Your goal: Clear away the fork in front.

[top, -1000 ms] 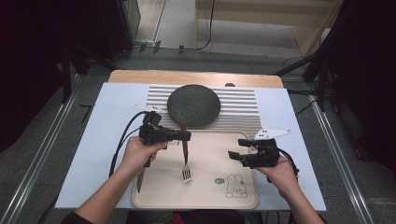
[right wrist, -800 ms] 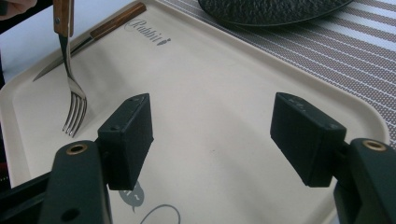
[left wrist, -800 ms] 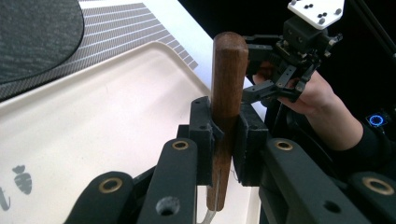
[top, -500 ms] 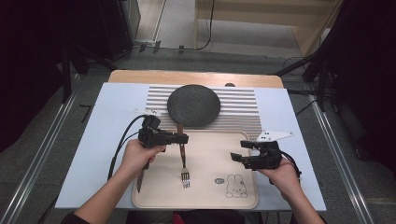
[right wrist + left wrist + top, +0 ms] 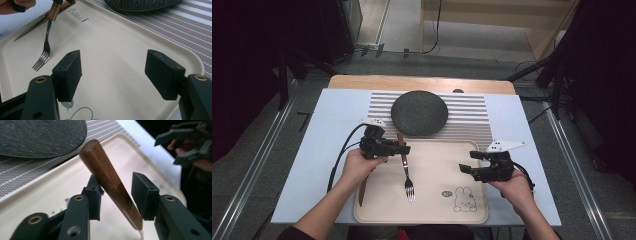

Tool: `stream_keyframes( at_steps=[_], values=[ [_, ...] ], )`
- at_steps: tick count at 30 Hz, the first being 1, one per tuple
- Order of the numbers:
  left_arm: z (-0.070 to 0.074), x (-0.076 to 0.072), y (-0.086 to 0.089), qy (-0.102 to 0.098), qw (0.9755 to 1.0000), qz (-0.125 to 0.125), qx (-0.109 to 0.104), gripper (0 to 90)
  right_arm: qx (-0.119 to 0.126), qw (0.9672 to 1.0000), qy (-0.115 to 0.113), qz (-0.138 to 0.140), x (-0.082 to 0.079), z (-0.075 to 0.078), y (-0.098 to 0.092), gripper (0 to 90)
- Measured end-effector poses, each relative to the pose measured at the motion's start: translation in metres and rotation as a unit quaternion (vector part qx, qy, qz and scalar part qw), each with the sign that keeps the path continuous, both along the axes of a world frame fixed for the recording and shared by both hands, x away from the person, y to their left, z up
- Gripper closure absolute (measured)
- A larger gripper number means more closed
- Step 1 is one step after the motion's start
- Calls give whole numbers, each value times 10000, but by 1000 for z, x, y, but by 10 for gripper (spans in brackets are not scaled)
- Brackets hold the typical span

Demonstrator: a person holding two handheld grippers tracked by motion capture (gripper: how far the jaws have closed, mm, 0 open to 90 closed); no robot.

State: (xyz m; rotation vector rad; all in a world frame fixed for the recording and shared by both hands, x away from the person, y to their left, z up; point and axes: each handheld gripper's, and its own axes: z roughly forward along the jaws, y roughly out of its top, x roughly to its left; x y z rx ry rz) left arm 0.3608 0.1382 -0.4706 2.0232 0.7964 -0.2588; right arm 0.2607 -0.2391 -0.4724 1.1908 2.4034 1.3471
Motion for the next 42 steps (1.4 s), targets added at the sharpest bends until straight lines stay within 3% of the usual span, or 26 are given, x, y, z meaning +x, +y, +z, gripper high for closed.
stream_keyframes(
  at_steps=[12, 17, 22, 27, 33, 37, 42],
  values=[
    [-17, 9, 1, -156, 9986, -5, 511, 450, -50, 10000, 9, 13, 0, -1, 0, 287],
    [-21, 10, 0, -413, 9953, -25, 873, 383, -67, 10000, 14, 27, 0, -1, 1, 287],
    [-25, 13, 2, -278, 9950, 7, 957, 362, -81, 10000, 20, 40, 0, -1, 1, 287],
    [-27, 14, 2, -396, 9928, 70, 1125, 301, -82, 10000, 23, 44, 0, -2, 1, 287],
    [-24, 13, 3, -366, 9927, 62, 1146, 267, -67, 10000, 4, 42, -1, -1, 0, 287],
    [-18, 11, 5, -393, 9950, 64, 919, 268, -69, 10000, 14, 22, -3, 0, -1, 287],
    [-7, 2, -1, -532, 9959, -49, 724, 291, -48, 10000, 8, -27, -9, 0, -7, 287]
  ],
)
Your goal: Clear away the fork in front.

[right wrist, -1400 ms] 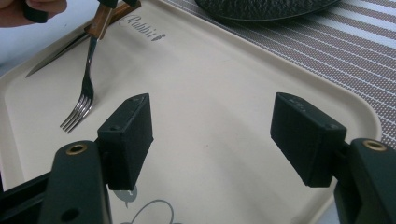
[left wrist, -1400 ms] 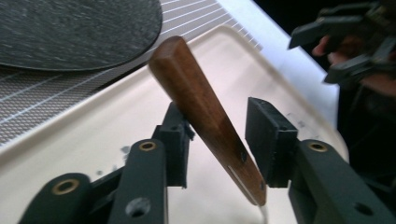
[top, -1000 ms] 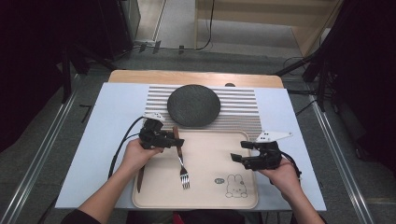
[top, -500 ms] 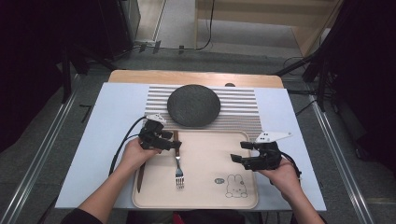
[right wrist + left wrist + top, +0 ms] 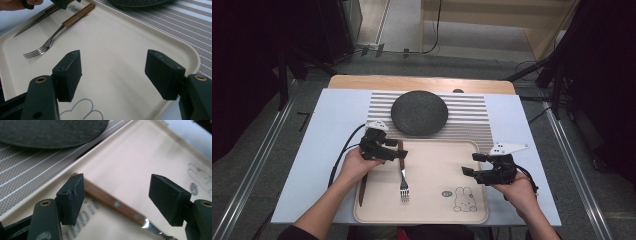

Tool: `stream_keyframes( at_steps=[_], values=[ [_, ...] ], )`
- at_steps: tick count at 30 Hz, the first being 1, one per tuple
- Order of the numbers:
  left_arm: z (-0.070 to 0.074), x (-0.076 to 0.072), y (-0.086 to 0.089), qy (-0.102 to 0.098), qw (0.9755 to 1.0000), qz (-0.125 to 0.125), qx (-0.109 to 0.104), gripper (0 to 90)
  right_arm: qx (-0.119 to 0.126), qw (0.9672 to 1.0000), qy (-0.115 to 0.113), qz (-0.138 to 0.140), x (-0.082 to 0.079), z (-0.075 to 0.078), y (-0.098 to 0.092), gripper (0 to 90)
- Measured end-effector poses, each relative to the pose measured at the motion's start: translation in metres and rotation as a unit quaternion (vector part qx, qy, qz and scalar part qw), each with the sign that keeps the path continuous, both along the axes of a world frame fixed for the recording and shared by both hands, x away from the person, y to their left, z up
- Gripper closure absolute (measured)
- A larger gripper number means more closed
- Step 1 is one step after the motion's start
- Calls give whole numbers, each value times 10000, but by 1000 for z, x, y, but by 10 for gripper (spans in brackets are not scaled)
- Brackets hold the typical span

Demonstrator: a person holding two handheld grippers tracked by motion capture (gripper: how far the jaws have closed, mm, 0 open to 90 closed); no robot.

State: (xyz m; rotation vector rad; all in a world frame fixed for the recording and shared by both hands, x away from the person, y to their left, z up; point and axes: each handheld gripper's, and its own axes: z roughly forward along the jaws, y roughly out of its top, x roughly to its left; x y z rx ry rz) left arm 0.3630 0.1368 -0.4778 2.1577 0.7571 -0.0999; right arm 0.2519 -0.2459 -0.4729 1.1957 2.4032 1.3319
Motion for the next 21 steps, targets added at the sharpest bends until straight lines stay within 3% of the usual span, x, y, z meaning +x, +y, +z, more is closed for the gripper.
stream_keyframes(
  at_steps=[7, 8, 12, 15, 21],
  values=[
    [11, -10, -10, 72, 9997, -129, -196, 413, 31, 9999, 8, -99, -5, -1, -8, 287],
    [11, -11, -11, 63, 9997, -141, -196, 456, 33, 9999, 19, -112, -5, -1, -9, 287],
    [9, -15, -17, 171, 9996, -183, -114, 458, 20, 9999, 12, -100, -6, -3, -10, 287],
    [7, -16, -22, 249, 9994, -242, -57, 526, 26, 9999, 42, -105, -6, -3, -9, 287],
    [4, -21, -28, 129, 9992, -369, 49, 779, 16, 9999, 55, -107, -5, -4, -10, 287]
  ],
)
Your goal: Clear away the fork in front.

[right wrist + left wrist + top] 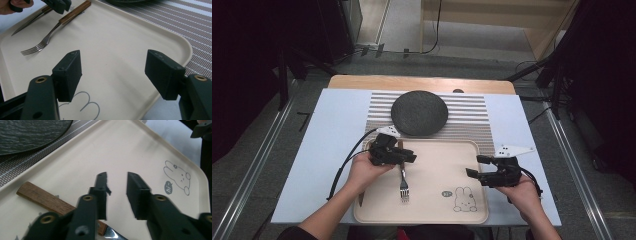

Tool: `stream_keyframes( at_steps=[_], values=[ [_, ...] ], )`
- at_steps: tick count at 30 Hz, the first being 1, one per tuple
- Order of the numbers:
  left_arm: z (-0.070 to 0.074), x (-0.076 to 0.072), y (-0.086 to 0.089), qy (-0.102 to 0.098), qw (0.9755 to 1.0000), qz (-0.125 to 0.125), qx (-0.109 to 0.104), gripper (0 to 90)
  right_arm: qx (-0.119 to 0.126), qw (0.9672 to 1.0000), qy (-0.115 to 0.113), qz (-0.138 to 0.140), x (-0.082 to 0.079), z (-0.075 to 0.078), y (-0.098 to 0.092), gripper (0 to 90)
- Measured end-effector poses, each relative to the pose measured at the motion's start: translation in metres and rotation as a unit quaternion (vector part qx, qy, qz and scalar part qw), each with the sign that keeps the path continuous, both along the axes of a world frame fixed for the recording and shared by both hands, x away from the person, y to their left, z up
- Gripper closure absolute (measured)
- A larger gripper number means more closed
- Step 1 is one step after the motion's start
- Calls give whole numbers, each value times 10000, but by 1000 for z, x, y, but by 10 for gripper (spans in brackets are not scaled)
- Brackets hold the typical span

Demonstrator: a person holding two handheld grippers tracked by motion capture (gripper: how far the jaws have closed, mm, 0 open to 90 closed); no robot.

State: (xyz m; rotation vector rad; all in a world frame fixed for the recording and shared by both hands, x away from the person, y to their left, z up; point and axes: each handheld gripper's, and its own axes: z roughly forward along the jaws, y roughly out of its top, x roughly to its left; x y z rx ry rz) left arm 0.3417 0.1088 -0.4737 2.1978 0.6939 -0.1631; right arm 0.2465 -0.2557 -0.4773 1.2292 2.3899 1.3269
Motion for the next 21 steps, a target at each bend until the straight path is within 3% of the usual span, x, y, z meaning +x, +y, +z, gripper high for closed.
stream_keyframes(
  at_steps=[2, 5, 21],
  values=[
    [-2, -1, -2, 43, 10000, -73, -18, 865, -4, 10000, 2, -10, 0, 0, 0, 287],
    [-6, -1, -5, 102, 9998, -147, 34, 891, -6, 10000, -20, -6, 1, -1, -1, 287],
    [-23, 3, -10, 321, 9986, -179, 391, 891, -4, 10000, 18, -9, 2, -2, -1, 287]
  ],
)
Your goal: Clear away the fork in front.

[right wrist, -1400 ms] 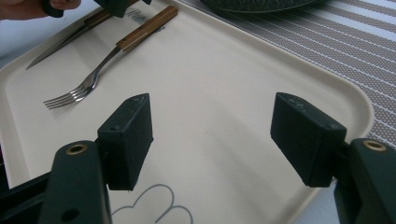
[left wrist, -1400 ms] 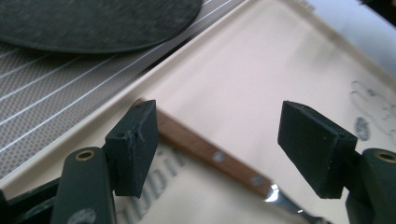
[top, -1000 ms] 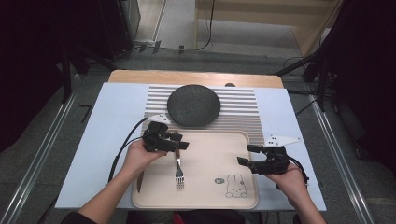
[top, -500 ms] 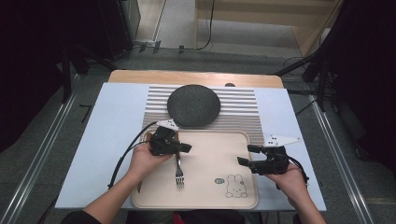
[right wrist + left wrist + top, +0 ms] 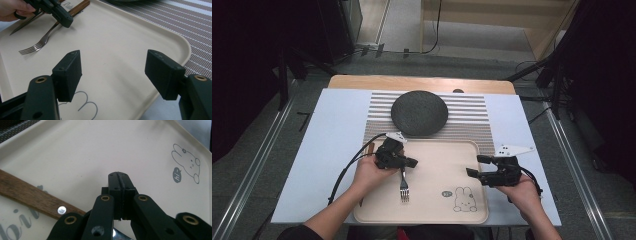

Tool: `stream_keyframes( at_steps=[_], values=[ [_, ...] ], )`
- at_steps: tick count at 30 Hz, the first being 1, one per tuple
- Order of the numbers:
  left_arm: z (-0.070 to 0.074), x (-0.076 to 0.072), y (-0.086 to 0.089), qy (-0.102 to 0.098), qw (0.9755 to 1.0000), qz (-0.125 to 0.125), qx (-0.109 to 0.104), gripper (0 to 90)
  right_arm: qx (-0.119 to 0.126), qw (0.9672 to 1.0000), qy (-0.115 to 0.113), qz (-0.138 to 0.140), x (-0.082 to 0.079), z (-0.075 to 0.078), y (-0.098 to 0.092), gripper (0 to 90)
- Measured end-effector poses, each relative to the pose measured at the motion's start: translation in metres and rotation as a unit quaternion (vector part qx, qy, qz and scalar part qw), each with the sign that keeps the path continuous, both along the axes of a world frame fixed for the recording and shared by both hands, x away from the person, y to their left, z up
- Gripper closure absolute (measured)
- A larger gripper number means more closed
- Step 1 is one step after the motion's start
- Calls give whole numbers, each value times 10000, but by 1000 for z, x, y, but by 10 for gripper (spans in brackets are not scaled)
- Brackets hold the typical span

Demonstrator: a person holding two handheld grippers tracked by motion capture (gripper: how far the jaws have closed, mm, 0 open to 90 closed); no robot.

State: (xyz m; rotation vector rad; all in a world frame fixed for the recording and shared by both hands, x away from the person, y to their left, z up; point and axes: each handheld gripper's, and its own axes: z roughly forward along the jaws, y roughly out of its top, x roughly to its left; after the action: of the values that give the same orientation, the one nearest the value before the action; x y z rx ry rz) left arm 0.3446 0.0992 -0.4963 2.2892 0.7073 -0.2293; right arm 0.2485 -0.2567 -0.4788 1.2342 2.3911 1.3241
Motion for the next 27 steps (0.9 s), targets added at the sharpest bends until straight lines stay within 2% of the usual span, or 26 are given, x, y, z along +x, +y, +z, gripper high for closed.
stream_keyframes(
  at_steps=[8, 27],
  values=[
    [-7, 4, 5, 54, 9999, 61, 68, 891, -10, 10000, -26, 32, 1, 0, 0, 287],
    [-6, 7, 21, 132, 9996, 206, 104, 890, 12, 10000, -34, 53, 3, 1, 1, 287]
  ],
)
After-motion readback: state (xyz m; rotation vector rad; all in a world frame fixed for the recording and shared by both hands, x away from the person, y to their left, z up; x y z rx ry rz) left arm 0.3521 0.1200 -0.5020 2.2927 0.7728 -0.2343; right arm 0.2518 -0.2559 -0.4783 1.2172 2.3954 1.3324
